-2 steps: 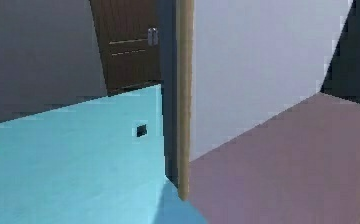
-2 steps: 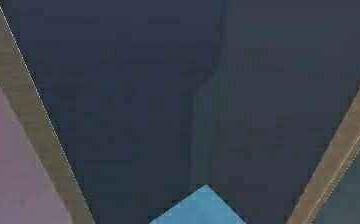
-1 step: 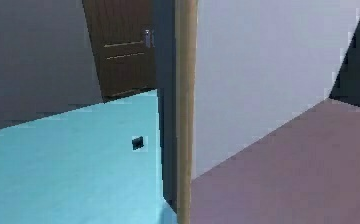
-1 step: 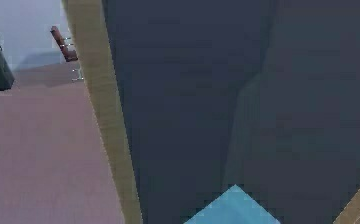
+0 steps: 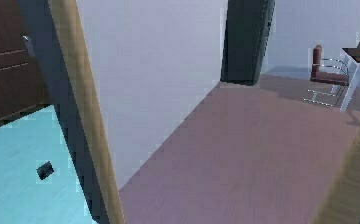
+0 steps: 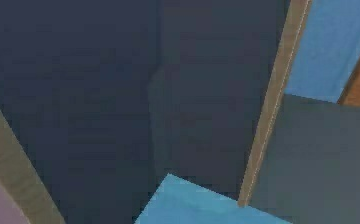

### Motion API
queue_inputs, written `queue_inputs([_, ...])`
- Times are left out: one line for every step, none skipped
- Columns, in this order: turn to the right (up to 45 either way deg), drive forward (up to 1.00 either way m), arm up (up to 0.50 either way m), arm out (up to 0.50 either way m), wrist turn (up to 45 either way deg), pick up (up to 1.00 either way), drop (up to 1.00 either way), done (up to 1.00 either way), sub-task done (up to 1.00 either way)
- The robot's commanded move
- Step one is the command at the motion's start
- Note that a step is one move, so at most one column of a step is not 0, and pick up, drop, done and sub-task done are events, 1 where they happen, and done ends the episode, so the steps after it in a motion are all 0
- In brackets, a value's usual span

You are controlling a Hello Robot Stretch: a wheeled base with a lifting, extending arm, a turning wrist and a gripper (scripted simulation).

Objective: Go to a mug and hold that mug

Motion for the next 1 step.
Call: queue_inputs([0.0, 0.45, 0.0, 0.0, 0.0, 0.0, 0.0, 0.0, 0.0])
